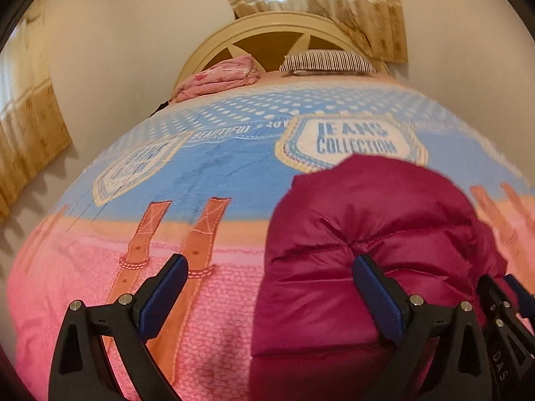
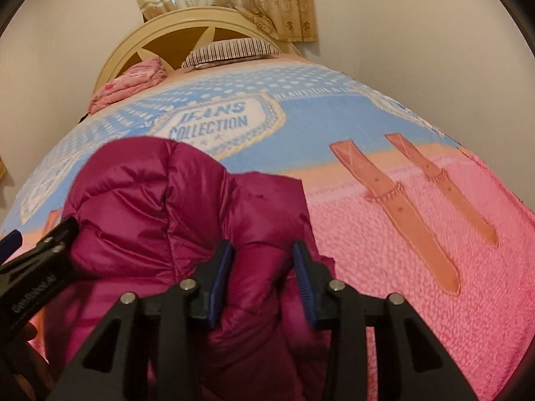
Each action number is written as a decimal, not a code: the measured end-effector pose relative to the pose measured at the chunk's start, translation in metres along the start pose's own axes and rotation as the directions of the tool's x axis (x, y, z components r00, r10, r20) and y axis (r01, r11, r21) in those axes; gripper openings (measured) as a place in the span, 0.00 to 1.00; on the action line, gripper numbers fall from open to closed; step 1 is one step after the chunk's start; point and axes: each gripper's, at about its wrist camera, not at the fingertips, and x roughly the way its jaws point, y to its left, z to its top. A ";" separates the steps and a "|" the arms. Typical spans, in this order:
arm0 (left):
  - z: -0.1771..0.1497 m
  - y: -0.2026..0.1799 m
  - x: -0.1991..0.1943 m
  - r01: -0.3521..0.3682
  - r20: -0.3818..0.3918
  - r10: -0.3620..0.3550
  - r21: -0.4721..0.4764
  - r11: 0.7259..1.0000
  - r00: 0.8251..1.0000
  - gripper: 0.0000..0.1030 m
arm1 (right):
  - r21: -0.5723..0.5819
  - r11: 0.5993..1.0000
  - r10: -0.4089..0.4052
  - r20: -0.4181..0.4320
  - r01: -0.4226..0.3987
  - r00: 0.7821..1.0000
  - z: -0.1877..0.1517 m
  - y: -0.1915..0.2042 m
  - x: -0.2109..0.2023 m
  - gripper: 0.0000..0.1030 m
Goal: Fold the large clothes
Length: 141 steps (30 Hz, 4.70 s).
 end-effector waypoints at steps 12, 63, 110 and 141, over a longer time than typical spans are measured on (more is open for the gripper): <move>-0.011 -0.018 0.028 0.003 -0.038 -0.002 0.027 1.000 0.999 0.97 | 0.049 0.998 0.024 0.000 -0.024 1.000 -0.013 -0.014 0.010 0.39; 0.017 -0.001 0.082 0.057 -0.128 -0.071 -0.108 0.993 0.989 0.99 | 0.059 0.998 0.002 -0.064 0.002 0.998 0.025 -0.003 0.050 0.51; -0.064 0.038 0.040 0.260 -0.206 -0.300 -0.202 0.944 0.931 0.99 | 0.119 0.987 0.121 -0.068 -0.112 0.990 -0.036 -0.036 0.013 0.76; -0.069 0.001 -0.022 0.297 -0.048 -0.294 0.130 0.946 0.955 0.25 | -0.006 0.978 0.210 -0.042 -0.210 0.977 -0.049 -0.018 -0.006 0.21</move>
